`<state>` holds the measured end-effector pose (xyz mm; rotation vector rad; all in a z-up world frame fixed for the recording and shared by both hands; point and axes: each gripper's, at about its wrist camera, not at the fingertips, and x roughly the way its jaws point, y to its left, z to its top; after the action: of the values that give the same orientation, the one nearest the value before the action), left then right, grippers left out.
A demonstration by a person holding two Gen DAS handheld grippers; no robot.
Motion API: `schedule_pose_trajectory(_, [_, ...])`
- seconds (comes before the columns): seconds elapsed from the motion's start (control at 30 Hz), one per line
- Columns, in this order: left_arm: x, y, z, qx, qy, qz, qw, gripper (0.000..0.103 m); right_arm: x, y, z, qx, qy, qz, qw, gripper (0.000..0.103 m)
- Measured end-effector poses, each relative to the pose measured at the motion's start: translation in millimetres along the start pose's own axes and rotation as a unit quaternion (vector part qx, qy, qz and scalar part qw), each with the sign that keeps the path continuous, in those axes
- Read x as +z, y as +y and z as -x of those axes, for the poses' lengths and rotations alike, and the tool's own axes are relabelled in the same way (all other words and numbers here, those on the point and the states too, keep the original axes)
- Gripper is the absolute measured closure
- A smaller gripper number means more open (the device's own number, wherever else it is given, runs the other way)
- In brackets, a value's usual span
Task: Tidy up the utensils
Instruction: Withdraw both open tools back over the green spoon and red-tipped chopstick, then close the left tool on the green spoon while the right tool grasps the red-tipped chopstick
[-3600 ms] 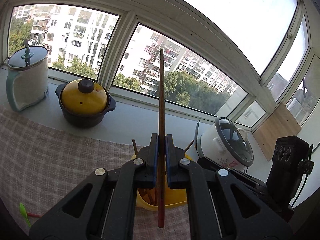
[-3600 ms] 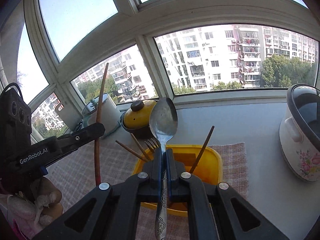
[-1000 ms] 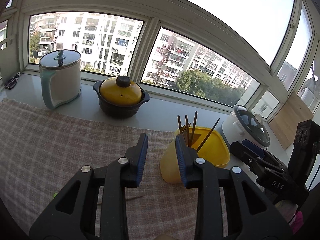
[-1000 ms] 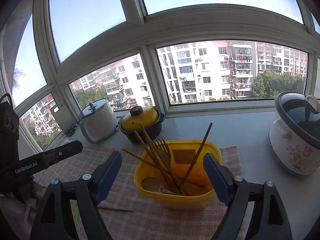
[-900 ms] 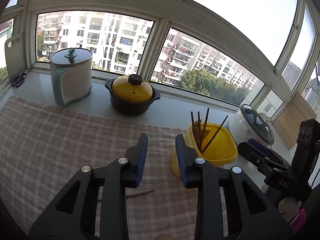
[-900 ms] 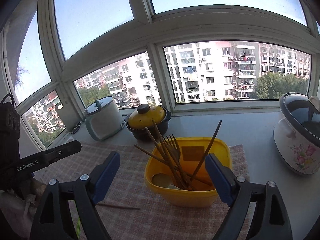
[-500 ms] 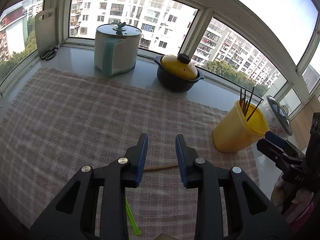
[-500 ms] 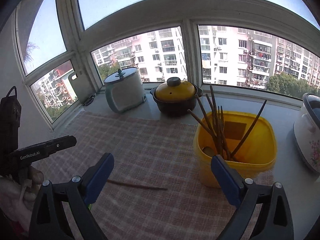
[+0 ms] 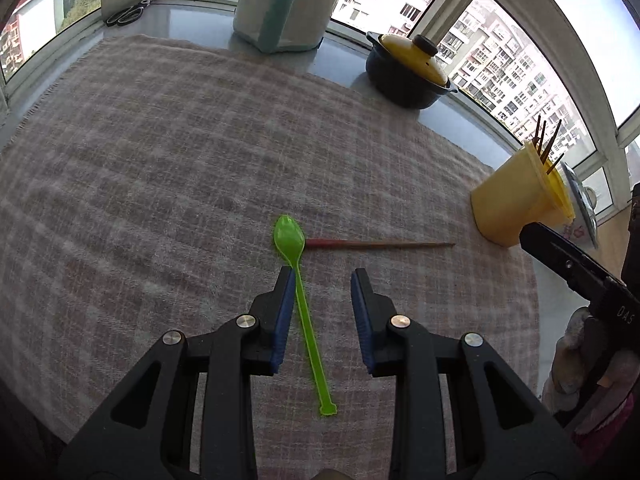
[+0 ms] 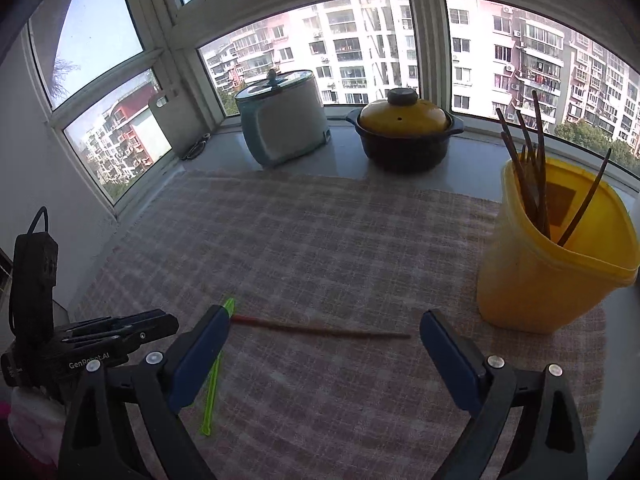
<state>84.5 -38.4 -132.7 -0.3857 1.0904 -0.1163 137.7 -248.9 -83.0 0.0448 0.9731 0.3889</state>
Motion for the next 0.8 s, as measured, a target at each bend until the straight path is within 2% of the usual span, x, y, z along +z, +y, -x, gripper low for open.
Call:
schedule_pose_trajectory(0.17, [-12,4,-16,-0.009,0.026,0.000,0.9996,0.075,-6,2,-29,0.010,0.041,-0.036,0.998,0.012])
schedule_pose_trajectory(0.3, [-18,5,-30,-0.011,0.049,-0.006,0.9987,0.075,-11,-6,-55,0.021,0.078,-0.087,0.993,0.022])
schedule_pose_trajectory(0.57, [-18,9,-52,-0.004,0.070,-0.020,0.9973,0.075,-21,-15,-96,0.035,0.130,-0.199,0.971,0.038])
schedule_pose_trajectory(0.8, [-24,-6,-58,0.028,0.061,-0.078,0.9947,0.075,-22,-15,-119,0.009,0.144,-0.255,0.956,0.048])
